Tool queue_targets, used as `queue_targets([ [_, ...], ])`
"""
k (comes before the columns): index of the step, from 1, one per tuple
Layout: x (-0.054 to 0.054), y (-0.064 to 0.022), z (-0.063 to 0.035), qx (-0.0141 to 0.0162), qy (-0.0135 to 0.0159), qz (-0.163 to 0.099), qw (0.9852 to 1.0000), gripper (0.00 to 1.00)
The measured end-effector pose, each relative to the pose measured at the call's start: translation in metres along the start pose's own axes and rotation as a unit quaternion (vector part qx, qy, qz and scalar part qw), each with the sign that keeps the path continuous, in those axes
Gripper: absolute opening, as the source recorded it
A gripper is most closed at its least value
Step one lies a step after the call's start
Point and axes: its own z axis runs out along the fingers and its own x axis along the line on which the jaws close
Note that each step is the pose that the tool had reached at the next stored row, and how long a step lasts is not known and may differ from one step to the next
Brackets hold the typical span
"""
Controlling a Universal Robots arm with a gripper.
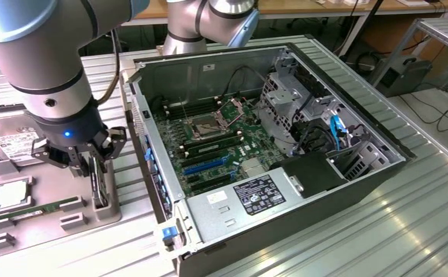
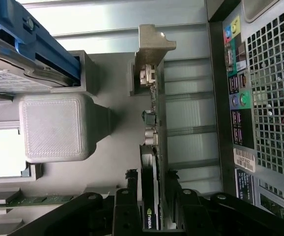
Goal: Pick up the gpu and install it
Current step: 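Pick up the gpu and move the gpu toward the slot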
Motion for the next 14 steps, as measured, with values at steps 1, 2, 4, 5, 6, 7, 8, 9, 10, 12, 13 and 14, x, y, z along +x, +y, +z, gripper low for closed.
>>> queue_targets([
  [1, -0.0001, 0.0, 0.0004, -0.0009, 0.0012, 0.001, 1.0, 0.36],
  [2, -0.0001, 0.0, 0.0008, -0.0015, 0.0036, 0.002, 1.0, 0.36],
  [4, 0.0, -0.0001, 0.001, -0.002, 0.0058, 0.003, 1.0, 0.36],
  [5, 0.0, -0.0001, 0.0011, -0.0023, 0.0063, 0.003, 1.0, 0.36],
  [6, 0.0, -0.0001, 0.0014, -0.0029, 0.0064, 0.003, 1.0, 0.36],
  [7, 0.0, -0.0001, 0.0017, -0.0034, 0.0064, 0.003, 1.0, 0.36],
  [8, 0.0, -0.0001, 0.0025, -0.0036, 0.0063, 0.003, 1.0, 0.36],
  [9, 0.0, -0.0001, 0.0031, -0.0035, 0.0064, 0.003, 1.0, 0.36],
  [10, 0.0, -0.0002, 0.0033, -0.0034, 0.0064, 0.003, 1.0, 0.35],
  [12, 0.0, -0.0002, 0.0035, -0.0034, 0.0064, 0.003, 1.0, 0.26],
  [13, 0.0, -0.0002, 0.0036, -0.0035, 0.0063, 0.003, 1.0, 0.26],
  [14, 0.0, -0.0002, 0.0036, -0.0035, 0.0062, 0.003, 1.0, 0.26],
])
